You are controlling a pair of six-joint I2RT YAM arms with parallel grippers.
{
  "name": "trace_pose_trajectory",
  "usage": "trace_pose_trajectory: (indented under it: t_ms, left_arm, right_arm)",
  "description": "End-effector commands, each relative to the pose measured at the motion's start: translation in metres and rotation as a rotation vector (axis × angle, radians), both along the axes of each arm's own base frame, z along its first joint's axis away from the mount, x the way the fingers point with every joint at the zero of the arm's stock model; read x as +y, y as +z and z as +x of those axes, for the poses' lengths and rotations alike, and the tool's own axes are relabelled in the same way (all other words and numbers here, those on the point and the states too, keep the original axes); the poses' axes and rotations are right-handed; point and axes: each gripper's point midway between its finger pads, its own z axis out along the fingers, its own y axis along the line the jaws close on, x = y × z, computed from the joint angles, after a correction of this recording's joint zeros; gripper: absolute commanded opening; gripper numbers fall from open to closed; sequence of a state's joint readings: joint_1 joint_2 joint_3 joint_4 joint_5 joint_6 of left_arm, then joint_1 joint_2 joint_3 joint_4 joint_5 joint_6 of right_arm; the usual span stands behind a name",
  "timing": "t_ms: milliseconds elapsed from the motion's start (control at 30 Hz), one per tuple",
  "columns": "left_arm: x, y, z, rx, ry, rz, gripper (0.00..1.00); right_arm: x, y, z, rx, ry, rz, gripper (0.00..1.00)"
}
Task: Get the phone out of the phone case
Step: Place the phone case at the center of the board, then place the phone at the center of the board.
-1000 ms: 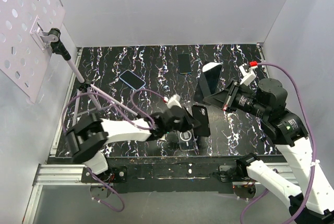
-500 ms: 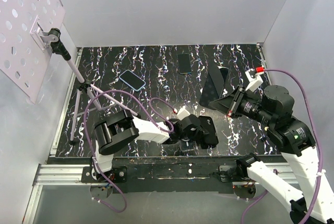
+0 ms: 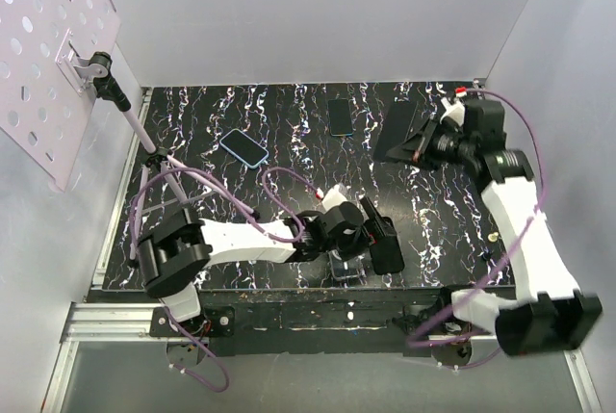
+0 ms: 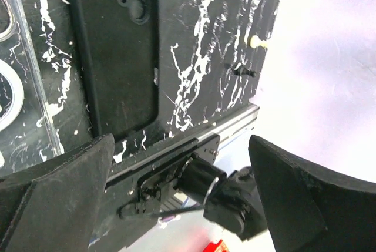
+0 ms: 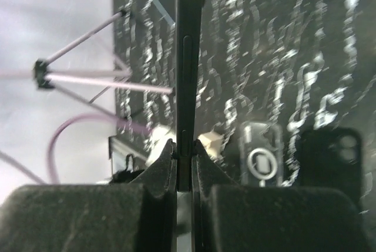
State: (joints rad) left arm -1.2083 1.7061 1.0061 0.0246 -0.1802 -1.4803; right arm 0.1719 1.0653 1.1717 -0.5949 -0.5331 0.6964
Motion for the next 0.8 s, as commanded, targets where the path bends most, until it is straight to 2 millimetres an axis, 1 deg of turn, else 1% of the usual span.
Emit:
trace_pose_trajectory:
  t_ms: [0,33,67,100,167,200,233,267,300,400,500,533,567,600,700,767]
  left_arm:
    - [0.021,0.054,0.000,-0.146,-0.064,0.005,0.98]
    - [0.033,0.059,0.001,-0.177,-0.056,0.027,0.98]
    - [0.047,0.075,0.002,-0.224,-0.045,0.019,0.98]
    - [0.061,0.078,0.006,-0.276,-0.032,0.048,0.98]
    - [0.089,0.097,0.015,-0.442,-0.057,0.119,0.98]
    - [0.098,0.105,0.018,-0.525,-0.092,0.168,0.98]
    - [0.112,0.110,0.022,-0.577,-0.115,0.228,0.98]
    - [0.125,0.115,0.027,-0.596,-0.113,0.274,0.98]
    - [0.138,0.117,0.034,-0.604,-0.115,0.315,0.98]
    - [0.166,0.120,0.048,-0.609,-0.157,0.333,0.98]
    - [0.183,0.128,0.057,-0.651,-0.178,0.328,0.98]
    - [0.187,0.128,0.059,-0.659,-0.186,0.337,0.98]
    - [0.190,0.132,0.061,-0.671,-0.185,0.336,0.98]
    - [0.192,0.132,0.065,-0.672,-0.182,0.340,0.98]
    - [0.196,0.132,0.081,-0.631,-0.157,0.345,0.98]
    - [0.198,0.120,0.092,-0.551,-0.144,0.365,0.98]
  right_arm:
    - [-0.028,-0.018,0.080,-0.039,0.001,-0.127,0.01]
    - [-0.040,-0.029,0.096,-0.004,-0.025,-0.179,0.01]
    - [-0.048,-0.043,0.113,0.018,-0.035,-0.219,0.01]
    - [-0.051,-0.055,0.129,0.024,-0.033,-0.243,0.01]
    - [-0.053,-0.082,0.154,0.089,0.030,-0.291,0.01]
    - [-0.052,-0.096,0.175,0.110,0.058,-0.307,0.01]
    - [-0.053,-0.101,0.188,0.118,0.068,-0.314,0.01]
    - [-0.052,-0.115,0.200,0.148,0.082,-0.313,0.01]
    - [-0.049,-0.118,0.211,0.149,0.101,-0.304,0.01]
    - [-0.041,-0.133,0.244,0.146,0.133,-0.278,0.01]
    - [-0.032,-0.147,0.268,0.135,0.177,-0.247,0.01]
    - [-0.028,-0.150,0.272,0.133,0.201,-0.227,0.01]
    - [-0.024,-0.157,0.276,0.140,0.219,-0.213,0.01]
    - [-0.021,-0.166,0.279,0.150,0.234,-0.204,0.01]
    - [-0.003,-0.181,0.279,0.147,0.295,-0.156,0.04]
    - [0.006,-0.196,0.280,0.157,0.310,-0.159,0.07]
